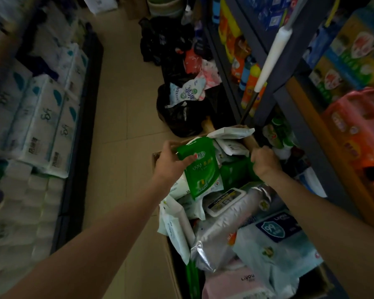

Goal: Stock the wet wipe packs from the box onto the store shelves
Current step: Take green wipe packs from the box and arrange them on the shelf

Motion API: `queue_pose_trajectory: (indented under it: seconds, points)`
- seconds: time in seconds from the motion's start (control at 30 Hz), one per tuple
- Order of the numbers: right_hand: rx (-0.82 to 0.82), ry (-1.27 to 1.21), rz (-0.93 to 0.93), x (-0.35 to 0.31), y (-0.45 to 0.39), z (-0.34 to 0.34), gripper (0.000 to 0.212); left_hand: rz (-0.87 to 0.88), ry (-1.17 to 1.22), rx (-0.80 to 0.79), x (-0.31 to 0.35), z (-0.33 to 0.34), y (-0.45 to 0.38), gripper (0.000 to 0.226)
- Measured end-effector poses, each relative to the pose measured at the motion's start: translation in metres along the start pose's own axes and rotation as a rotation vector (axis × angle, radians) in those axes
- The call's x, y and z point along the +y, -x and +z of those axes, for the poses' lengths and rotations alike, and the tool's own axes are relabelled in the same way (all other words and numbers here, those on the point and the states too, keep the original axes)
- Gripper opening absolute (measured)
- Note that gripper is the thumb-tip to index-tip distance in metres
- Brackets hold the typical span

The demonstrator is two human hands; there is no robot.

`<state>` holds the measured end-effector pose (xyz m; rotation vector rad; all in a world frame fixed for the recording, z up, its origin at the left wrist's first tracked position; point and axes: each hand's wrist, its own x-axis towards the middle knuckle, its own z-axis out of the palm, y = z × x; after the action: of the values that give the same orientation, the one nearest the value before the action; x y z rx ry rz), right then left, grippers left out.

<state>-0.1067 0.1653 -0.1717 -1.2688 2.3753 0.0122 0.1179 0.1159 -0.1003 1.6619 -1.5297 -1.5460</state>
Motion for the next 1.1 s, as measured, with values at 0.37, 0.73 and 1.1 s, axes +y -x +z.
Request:
queue_pose_trajectory:
  seconds: [0.37, 0.73, 1.1]
  points:
    - [-0.435, -1.188, -0.161, -0.105, 0.105, -0.205, 0.019, 0.332, -0.546, -0.013, 0.105, -0.064, 0.048, 0.024]
    - [-0.254, -1.551, -0.396, -0.322, 0.244, -0.312, 0.028, 0.286, 0.287, 0.070, 0.194, -0.256, 0.158, 0.022]
    - [0.301, -0.478, -1.283, -0.554, 0.447, -0.334, 0.023, 0.569, 0.301, 0.472, 0.188, -0.539, 0.326, 0.026]
